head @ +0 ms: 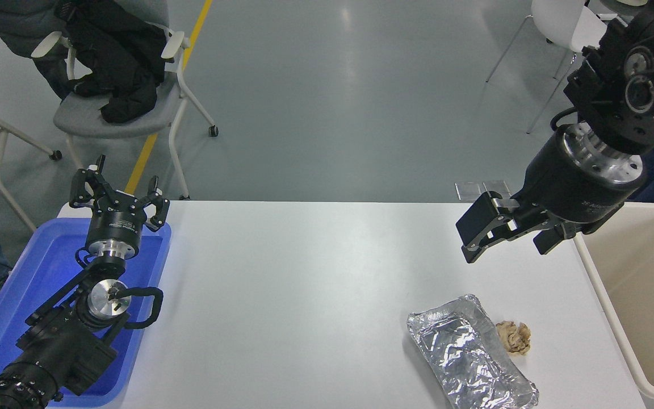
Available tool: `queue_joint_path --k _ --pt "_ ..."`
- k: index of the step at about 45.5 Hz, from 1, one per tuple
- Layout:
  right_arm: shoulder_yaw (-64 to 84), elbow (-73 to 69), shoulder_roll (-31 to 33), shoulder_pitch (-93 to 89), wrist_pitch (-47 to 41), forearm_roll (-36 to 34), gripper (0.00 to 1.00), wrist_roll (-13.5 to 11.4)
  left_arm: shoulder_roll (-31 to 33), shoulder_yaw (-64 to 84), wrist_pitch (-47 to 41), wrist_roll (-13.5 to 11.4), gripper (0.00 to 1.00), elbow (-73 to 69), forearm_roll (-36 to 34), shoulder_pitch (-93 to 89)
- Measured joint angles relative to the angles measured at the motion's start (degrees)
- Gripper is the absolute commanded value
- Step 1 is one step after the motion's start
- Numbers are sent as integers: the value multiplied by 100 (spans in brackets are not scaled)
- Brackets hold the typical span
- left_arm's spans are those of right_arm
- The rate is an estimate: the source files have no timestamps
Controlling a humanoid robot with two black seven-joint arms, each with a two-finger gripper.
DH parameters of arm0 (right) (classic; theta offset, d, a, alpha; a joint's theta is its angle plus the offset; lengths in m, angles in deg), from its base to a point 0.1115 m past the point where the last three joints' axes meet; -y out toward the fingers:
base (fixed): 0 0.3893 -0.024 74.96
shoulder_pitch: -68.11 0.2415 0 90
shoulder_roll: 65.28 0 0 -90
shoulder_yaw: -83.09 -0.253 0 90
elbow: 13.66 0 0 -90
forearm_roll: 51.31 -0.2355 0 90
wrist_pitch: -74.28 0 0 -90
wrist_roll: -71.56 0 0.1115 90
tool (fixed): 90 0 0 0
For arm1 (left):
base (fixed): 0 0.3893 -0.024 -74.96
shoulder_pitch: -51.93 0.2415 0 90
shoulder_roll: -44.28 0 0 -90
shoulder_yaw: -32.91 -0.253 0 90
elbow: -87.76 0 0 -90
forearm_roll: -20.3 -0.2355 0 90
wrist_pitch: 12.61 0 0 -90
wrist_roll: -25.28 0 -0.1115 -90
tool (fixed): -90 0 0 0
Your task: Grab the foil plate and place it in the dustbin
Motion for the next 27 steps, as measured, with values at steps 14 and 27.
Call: queue_joint_path --k 14,27 --pt "5 97 -1 -271 63 43 100 -6 1 -3 5 -148 99 0 5 0" --pt "-20 219 4 -734 417 115 100 0 -5 -15 3 -201 99 0 7 0"
